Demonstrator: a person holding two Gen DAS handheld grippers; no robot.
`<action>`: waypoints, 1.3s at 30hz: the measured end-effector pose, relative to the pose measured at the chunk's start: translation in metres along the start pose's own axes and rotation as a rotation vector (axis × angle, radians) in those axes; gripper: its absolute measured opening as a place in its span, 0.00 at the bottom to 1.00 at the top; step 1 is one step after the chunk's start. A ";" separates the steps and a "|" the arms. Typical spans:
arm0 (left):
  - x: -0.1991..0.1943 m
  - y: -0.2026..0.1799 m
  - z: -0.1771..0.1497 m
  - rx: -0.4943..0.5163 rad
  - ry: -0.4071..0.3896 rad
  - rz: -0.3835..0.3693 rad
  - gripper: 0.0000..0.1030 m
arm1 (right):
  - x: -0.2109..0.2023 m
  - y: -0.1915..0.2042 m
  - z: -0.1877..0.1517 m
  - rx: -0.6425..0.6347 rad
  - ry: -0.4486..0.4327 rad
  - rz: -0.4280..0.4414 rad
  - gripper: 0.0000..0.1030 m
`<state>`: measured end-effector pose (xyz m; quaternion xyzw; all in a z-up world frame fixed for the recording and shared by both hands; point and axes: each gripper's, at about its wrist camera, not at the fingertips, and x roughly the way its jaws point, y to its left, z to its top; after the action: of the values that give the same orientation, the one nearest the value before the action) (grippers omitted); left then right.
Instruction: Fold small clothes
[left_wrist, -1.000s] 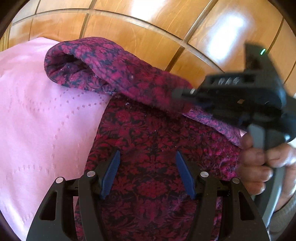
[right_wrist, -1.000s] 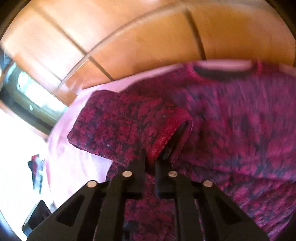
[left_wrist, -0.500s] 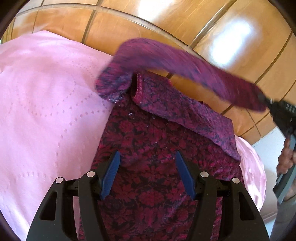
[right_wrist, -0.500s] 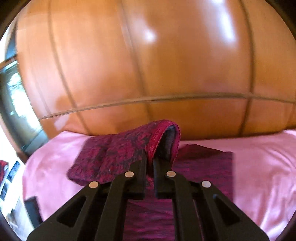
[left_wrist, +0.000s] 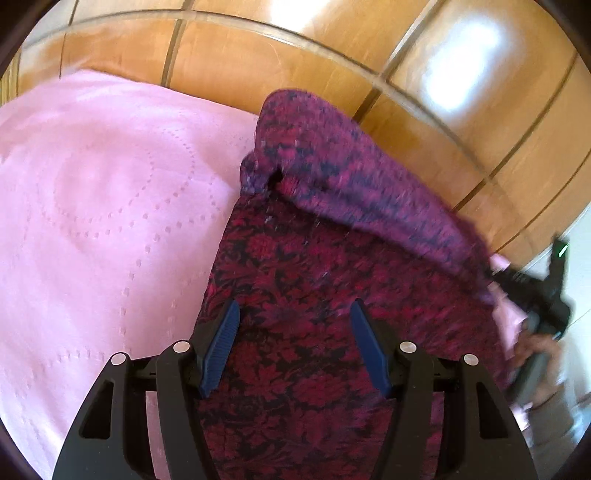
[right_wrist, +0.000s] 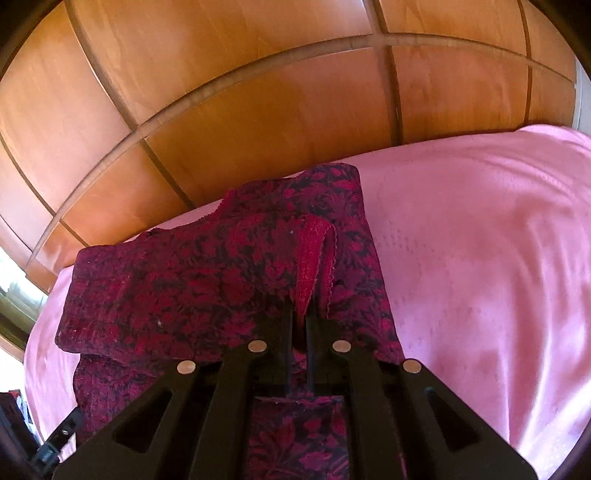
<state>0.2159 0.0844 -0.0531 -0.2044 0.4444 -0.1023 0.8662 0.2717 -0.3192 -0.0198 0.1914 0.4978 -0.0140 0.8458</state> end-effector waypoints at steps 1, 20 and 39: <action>-0.003 0.003 0.006 -0.029 -0.006 -0.032 0.59 | 0.000 0.000 0.000 0.003 0.000 0.004 0.05; 0.056 0.050 0.085 -0.504 -0.054 -0.133 0.16 | -0.024 0.002 0.000 -0.034 -0.029 0.079 0.05; 0.006 0.040 0.119 -0.210 -0.164 0.047 0.23 | -0.069 0.007 -0.013 -0.064 -0.142 0.029 0.50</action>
<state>0.3155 0.1499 -0.0132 -0.2911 0.3849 -0.0176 0.8757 0.2273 -0.3199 0.0349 0.1699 0.4338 0.0008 0.8848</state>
